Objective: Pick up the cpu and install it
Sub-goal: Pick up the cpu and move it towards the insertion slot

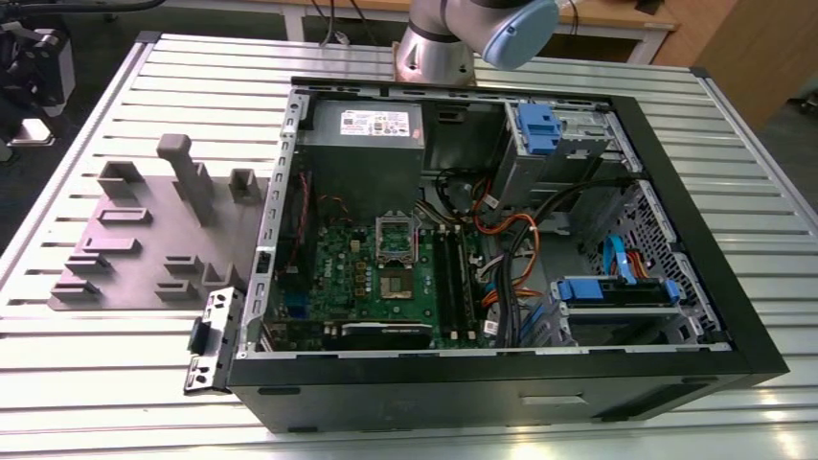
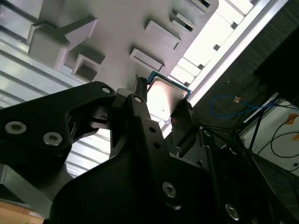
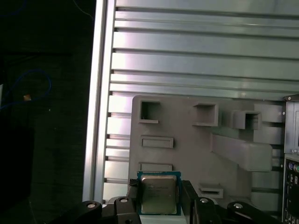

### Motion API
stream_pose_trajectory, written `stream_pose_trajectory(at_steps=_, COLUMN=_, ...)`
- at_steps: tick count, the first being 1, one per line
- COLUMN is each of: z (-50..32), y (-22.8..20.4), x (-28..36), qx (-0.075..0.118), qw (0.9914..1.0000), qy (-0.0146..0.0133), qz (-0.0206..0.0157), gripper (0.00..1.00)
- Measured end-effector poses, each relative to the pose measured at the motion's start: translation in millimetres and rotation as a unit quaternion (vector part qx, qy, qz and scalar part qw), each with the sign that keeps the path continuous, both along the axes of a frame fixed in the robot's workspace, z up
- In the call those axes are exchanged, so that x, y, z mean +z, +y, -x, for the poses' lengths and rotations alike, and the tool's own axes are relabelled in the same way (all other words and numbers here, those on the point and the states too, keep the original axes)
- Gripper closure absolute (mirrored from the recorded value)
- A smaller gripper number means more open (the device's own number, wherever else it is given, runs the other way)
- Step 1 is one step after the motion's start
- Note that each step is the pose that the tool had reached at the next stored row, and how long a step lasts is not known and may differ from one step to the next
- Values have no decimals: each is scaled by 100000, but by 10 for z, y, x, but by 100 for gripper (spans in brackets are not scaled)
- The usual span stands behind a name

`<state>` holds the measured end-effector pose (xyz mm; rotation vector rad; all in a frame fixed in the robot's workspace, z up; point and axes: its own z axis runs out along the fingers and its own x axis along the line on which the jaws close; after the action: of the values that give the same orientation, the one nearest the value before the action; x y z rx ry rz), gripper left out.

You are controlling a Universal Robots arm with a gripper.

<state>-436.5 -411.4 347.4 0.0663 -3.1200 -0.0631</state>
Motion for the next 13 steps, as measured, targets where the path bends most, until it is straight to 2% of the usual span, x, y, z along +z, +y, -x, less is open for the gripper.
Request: stream_pose_trajectory(at_steps=13, z=0, y=0, x=34, qx=-1, qw=100000, qy=0, qz=-2, gripper=55)
